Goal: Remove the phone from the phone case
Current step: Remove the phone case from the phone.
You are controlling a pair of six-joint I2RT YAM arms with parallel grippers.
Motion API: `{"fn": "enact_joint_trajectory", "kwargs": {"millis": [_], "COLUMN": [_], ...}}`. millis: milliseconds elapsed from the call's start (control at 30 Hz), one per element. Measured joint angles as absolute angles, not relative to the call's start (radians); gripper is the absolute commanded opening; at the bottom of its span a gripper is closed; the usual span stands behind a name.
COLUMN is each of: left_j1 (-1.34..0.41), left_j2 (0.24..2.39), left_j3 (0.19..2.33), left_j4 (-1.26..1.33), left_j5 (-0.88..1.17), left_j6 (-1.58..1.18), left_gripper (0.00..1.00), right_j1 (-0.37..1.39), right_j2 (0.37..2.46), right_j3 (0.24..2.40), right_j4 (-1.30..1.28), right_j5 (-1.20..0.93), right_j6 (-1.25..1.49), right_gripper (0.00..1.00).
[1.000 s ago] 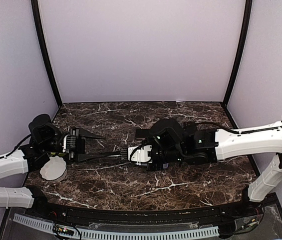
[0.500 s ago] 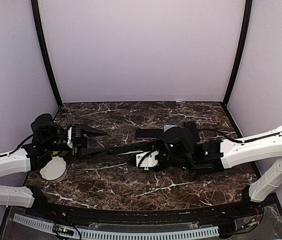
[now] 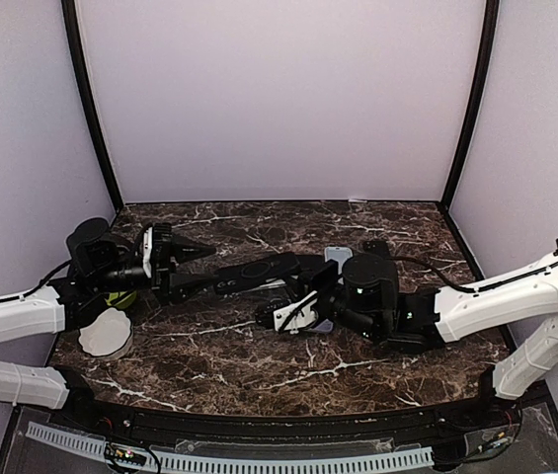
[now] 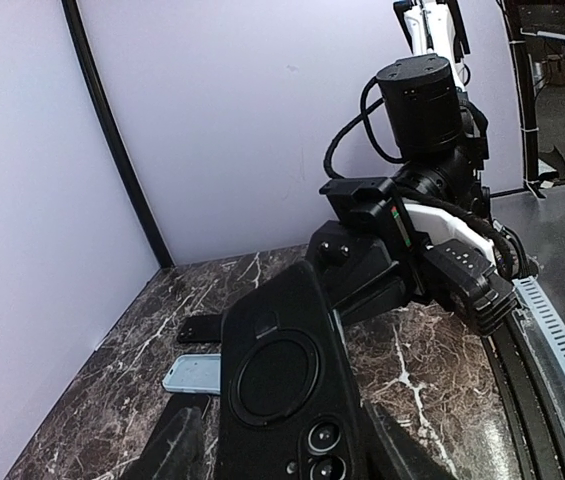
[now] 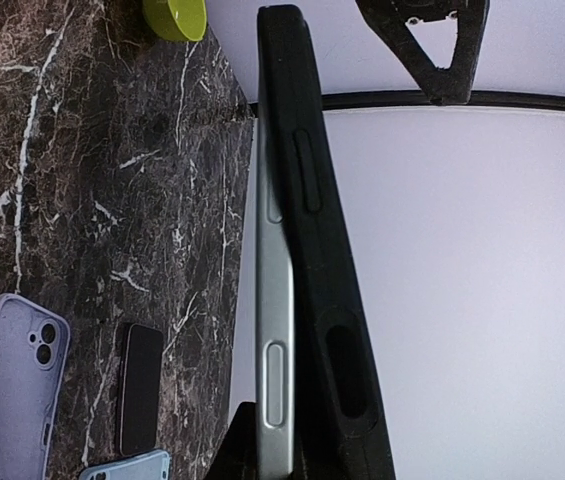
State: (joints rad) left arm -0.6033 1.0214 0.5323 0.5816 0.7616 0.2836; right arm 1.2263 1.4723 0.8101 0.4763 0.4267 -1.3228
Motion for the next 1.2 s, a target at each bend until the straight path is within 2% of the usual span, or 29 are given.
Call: {"fn": "enact_joint_trajectory", "kwargs": {"millis": [233,467,767,1200], "left_j1": [-0.603,-0.603,-0.578,-0.571], "left_j2": [1.026,0.976,0.914,0.936], "left_j3": [0.540,0.545,0.545,0.541], "left_j4": [0.579,0.582,0.587,0.611], "left_j5": [0.731,0.693,0.643,0.687], "left_j6": [0.252,0.267,0.289,0.292], "left_gripper": [0.55,0.57,0.59,0.59], "right_j1": [1.211,1.121,1.015,0.971], "right_j2": [1.464,1.388,1.299,1.324], "right_j3": [0.835,0.955,0.999,1.063], "right_j4": [0.445,0.166,0.076,0.305], "right_j5": [0.381,0.171,-0.028,-0.351], "right_j6": [-1.312,-1.073,-0.735,-0.183], "right_gripper": [0.00,0.00,0.00,0.00]}}
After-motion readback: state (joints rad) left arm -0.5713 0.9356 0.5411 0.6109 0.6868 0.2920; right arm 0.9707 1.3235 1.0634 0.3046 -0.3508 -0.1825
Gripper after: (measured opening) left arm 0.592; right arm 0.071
